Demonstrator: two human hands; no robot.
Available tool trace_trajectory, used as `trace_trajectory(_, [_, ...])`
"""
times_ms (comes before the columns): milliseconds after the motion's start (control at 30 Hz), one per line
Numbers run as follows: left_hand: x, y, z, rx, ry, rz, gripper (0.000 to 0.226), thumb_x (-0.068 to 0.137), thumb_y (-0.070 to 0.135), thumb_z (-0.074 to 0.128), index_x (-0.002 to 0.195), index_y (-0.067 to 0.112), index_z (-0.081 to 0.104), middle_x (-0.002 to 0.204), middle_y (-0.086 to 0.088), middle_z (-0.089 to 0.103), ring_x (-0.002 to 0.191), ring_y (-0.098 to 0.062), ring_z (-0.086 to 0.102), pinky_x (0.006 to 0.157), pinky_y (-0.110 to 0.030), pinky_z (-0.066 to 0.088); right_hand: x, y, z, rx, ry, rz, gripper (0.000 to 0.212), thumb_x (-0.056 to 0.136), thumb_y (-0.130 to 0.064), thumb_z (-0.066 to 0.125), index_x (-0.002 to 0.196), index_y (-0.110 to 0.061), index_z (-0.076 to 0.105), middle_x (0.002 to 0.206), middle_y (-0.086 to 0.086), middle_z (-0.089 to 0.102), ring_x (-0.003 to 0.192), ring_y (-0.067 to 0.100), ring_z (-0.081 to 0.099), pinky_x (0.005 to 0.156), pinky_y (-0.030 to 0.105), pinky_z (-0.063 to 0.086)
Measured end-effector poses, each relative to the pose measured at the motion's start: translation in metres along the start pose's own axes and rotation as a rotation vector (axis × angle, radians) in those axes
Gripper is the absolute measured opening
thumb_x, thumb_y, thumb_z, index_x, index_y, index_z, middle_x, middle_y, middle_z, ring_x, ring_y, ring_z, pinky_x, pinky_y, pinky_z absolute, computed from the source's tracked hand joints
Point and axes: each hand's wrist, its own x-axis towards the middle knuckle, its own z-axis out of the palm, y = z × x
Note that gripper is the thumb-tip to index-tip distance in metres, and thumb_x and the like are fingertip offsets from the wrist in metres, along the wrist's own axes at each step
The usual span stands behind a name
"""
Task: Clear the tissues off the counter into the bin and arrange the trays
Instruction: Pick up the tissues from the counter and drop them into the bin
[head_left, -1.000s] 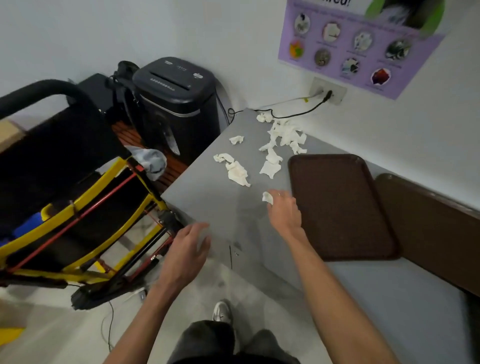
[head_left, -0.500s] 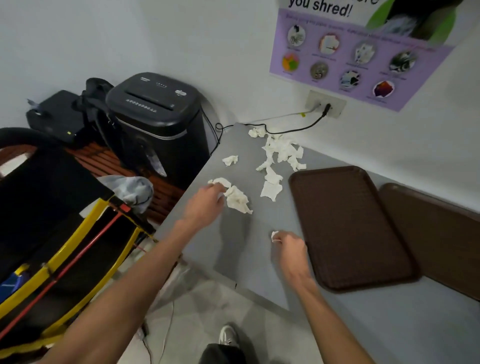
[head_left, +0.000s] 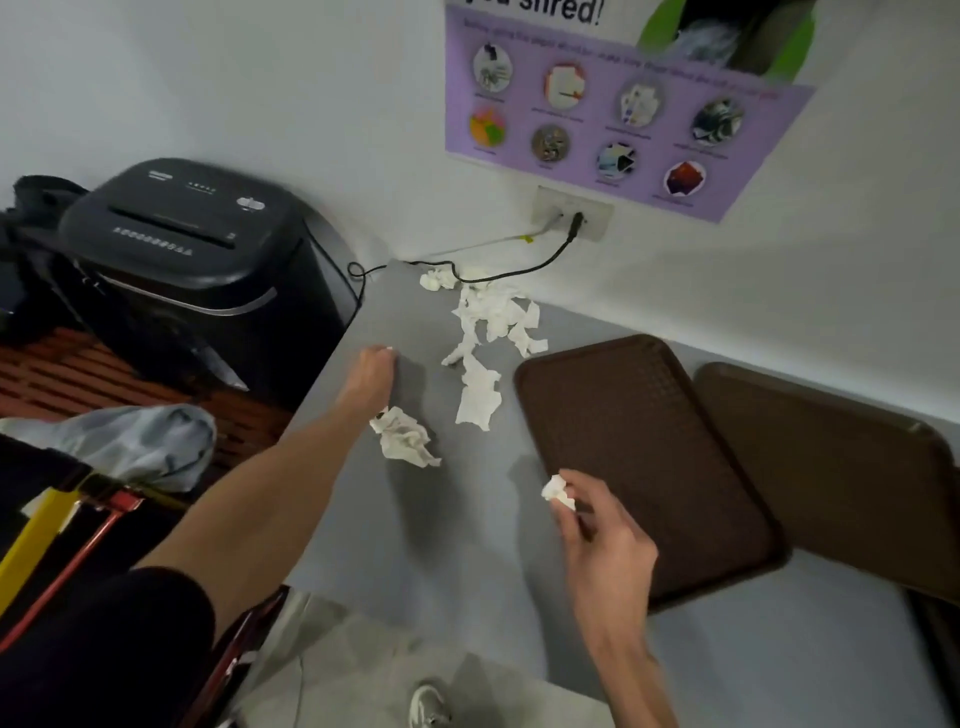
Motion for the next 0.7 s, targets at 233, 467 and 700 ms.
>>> trace_trajectory(233, [-0.064,0.071,-0.046,-0.421,0.060,-0.136,0.022,0.091,-0.005,0.067,0.106,0.007,0.079,0.100,-0.011,0.079,0.089,-0.024,0.071,0.079,-0.030,0.049,-0.009,0.015,-0.048,0.179,0.116,0.092,0.030,0.092,-0.004,0.079,0.106,-0.030,0.082,0.105,-0.014,0.067,0.080,0.004,0.074,0.083,0.021,0.058])
trace_trajectory(467, [-0.199,0.207,-0.102,-0.528,0.219,0.017,0.013,0.093,0.018,0.075,0.105,0.019,0.080,0.091,0.000,0.078,0.084,-0.019,0.072,0.080,-0.029,0.047,-0.047,0.035,-0.156,0.293,0.304,0.164,0.026,0.095,-0.004,0.072,0.103,-0.029,0.075,0.111,-0.011,0.075,0.084,-0.008,0.073,0.076,0.007,0.052])
trace_trajectory(700, [-0.331,0.361,-0.124,-0.664,0.227,0.240,0.016,0.093,0.027,0.076,0.107,0.032,0.079,0.078,0.006,0.074,0.073,-0.014,0.068,0.071,-0.019,0.048,-0.110,0.086,-0.289,0.339,0.407,0.183,0.020,0.098,-0.009,0.070,0.100,-0.029,0.072,0.086,-0.013,0.078,0.082,-0.002,0.074,0.073,0.014,0.055])
